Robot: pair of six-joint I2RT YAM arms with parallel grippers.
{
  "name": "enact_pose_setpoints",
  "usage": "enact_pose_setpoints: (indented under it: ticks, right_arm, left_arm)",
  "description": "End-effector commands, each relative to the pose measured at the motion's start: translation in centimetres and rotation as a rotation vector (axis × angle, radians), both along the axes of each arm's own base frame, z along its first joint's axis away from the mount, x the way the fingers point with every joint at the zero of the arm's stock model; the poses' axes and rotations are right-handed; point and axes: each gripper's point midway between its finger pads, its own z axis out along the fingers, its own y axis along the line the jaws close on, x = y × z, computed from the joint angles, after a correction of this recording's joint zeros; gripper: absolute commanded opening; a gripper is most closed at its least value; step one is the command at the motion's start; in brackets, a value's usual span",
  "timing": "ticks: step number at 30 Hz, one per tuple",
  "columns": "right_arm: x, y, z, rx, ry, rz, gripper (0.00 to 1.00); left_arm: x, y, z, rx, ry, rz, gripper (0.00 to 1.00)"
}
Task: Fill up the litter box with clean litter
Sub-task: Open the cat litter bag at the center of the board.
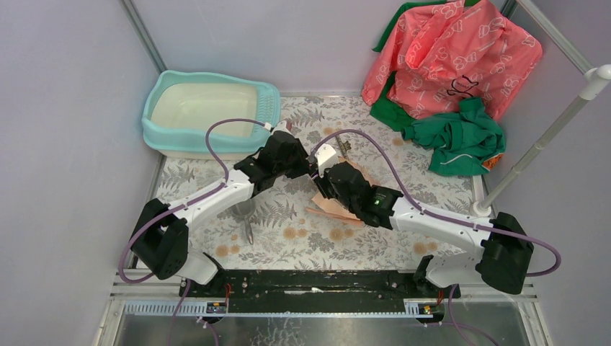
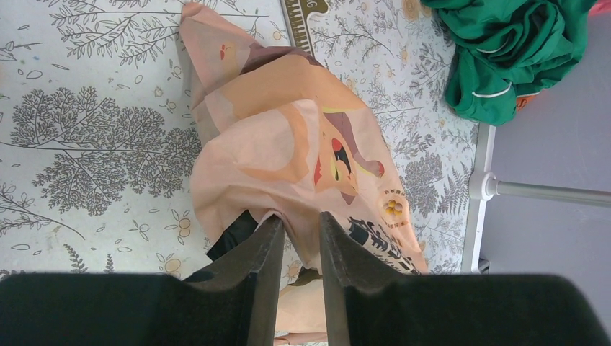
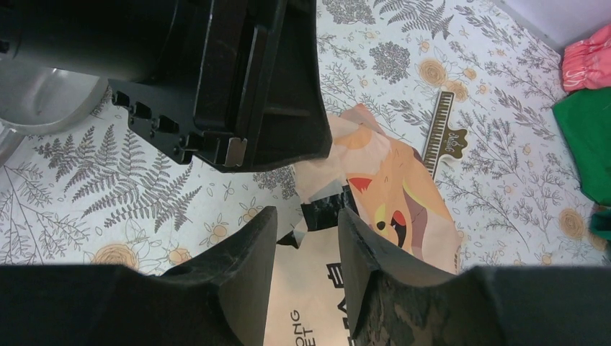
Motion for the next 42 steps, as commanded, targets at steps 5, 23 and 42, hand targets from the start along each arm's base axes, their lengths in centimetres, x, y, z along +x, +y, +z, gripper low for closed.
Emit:
enact_pose_setpoints:
  ticks: [5,23,42]
  right_arm:
    - [1.2,0.8,1.0,0.085,-0.106,-0.025,0.46]
    - [2.7,1.0,-0.5,0.085,-0.136,-0.1,0.48]
    - [3.3,0.4,0.7,0.099,-0.158,-0.153,0.3]
  left_arm:
    - [-0.4,-1.8,2.3,-0.065,-0.035,-0.079,0.25]
    - [-0.6,-1.7,3.1,-0.07,-0.04,-0.086,0.25]
    - [-0.5,-0.3,4.6,-0.034,-0.078,-0.037,0.57]
